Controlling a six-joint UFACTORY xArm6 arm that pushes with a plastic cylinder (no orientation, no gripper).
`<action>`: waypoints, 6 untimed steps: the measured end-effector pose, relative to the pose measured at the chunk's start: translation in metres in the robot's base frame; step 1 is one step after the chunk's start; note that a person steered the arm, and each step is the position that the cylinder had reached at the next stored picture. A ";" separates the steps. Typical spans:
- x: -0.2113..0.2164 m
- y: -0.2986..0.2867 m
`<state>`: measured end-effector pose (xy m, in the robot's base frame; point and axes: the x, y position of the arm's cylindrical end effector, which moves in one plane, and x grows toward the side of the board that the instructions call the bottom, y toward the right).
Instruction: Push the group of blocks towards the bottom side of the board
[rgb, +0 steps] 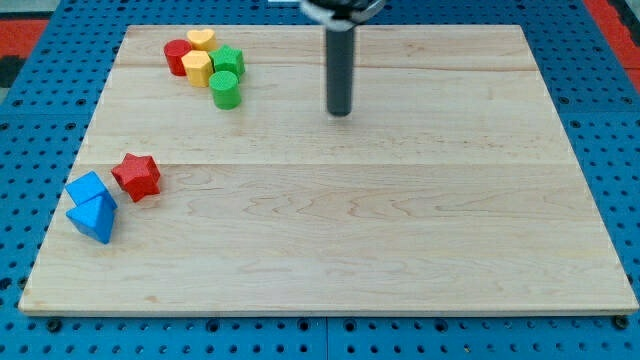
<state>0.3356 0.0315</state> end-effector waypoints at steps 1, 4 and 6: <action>-0.051 -0.040; -0.144 -0.176; -0.112 -0.239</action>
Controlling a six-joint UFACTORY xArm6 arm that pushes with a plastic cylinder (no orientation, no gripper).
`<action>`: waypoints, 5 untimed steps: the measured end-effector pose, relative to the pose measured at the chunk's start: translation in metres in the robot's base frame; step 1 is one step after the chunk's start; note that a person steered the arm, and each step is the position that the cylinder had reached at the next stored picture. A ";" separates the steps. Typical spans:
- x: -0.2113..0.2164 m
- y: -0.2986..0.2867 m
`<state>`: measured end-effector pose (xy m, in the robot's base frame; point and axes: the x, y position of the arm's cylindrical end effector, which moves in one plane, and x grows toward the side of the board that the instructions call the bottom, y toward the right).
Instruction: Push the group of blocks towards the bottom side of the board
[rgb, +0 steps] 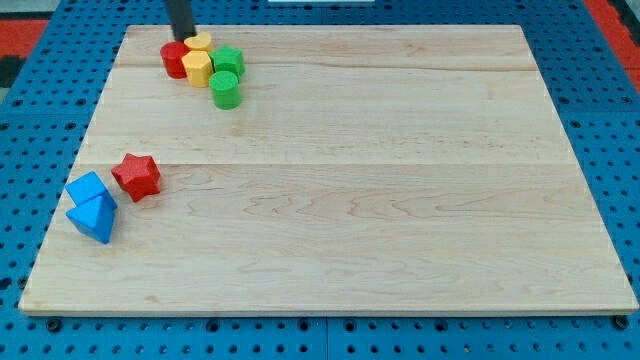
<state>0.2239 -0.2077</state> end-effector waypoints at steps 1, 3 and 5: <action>0.011 -0.017; -0.003 0.028; 0.055 0.034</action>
